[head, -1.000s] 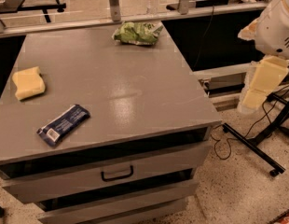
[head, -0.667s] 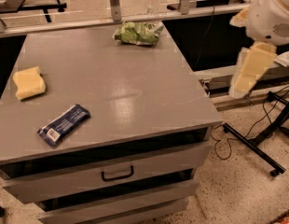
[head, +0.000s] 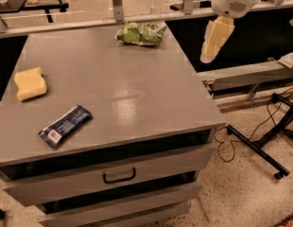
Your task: Move green jalapeno chip bag near rxbar blueberry
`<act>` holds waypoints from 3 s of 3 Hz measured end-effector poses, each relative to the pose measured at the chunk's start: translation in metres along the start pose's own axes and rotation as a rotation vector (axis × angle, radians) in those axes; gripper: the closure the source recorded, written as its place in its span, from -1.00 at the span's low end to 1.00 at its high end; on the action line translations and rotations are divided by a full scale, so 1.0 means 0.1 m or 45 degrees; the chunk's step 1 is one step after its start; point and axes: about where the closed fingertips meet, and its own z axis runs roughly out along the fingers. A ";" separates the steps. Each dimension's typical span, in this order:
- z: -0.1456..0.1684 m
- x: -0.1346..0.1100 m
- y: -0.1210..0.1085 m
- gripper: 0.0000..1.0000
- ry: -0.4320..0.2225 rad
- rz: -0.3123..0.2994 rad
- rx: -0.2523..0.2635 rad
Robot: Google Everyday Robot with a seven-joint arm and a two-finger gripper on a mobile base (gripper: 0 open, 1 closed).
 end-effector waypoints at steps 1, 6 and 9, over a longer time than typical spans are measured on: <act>0.46 -0.08 -0.40 -1.00 -0.031 -0.015 0.050; 2.31 -0.81 -1.27 -0.53 -0.244 0.186 0.101; 2.37 -0.72 -1.20 0.98 -0.292 0.261 0.044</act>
Offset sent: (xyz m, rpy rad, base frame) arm 0.1652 0.0459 -0.0615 0.0969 -0.1294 0.0033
